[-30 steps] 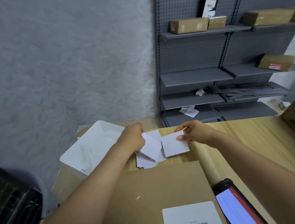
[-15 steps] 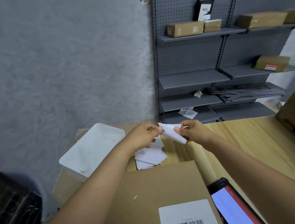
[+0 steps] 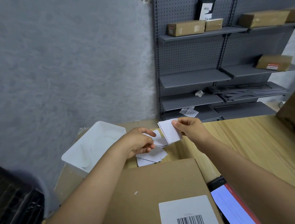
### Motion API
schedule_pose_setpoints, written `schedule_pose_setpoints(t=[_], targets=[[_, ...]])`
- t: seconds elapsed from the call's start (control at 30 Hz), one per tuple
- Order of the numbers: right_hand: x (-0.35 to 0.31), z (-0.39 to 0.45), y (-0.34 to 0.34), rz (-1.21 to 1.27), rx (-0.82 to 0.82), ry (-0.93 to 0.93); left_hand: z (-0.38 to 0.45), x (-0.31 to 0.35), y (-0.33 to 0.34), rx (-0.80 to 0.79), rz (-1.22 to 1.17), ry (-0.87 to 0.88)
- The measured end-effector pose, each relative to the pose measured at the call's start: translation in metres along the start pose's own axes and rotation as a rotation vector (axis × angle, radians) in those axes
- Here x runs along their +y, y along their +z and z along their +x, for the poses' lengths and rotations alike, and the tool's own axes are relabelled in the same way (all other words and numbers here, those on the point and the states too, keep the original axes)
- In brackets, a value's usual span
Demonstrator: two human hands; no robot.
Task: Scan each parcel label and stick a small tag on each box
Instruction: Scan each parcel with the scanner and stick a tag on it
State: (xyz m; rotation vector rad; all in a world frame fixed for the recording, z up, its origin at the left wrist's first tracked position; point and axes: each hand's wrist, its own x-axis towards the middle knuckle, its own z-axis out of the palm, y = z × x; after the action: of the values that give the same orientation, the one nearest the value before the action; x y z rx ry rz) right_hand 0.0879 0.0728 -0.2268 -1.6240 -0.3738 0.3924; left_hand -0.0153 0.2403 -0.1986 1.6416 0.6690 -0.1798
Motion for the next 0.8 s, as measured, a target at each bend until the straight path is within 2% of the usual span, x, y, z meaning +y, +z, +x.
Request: schedule_pose_setpoints(t=[0.13, 0.3, 0.4, 0.5, 0.6, 0.7, 0.8], targets=[[0.0, 0.004, 0.002, -0.107, 0.073, -0.057, 0.0, -0.002, 0.0, -0.071, 0.137, 0.018], [0.001, 0.012, 0.008, -0.416, 0.175, -0.094, 0.002, 0.002, 0.003, -0.097, 0.045, 0.095], [0.0, 0.011, 0.015, -0.46, 0.188, -0.126, 0.001, 0.0, 0.004, -0.055, 0.16, 0.164], [-0.005, 0.007, 0.018, -0.254, 0.144, -0.033, 0.002, -0.001, 0.003, 0.047, 0.173, 0.175], [-0.009, 0.001, 0.013, 0.043, -0.029, 0.171, 0.005, -0.001, 0.001, 0.118, 0.128, 0.145], [-0.007, -0.003, 0.008, 0.042, -0.109, 0.242, 0.006, -0.005, -0.001, 0.125, 0.062, 0.141], [-0.002, -0.003, 0.005, 0.0, -0.07, 0.255, 0.01, -0.009, -0.002, 0.174, 0.086, 0.146]])
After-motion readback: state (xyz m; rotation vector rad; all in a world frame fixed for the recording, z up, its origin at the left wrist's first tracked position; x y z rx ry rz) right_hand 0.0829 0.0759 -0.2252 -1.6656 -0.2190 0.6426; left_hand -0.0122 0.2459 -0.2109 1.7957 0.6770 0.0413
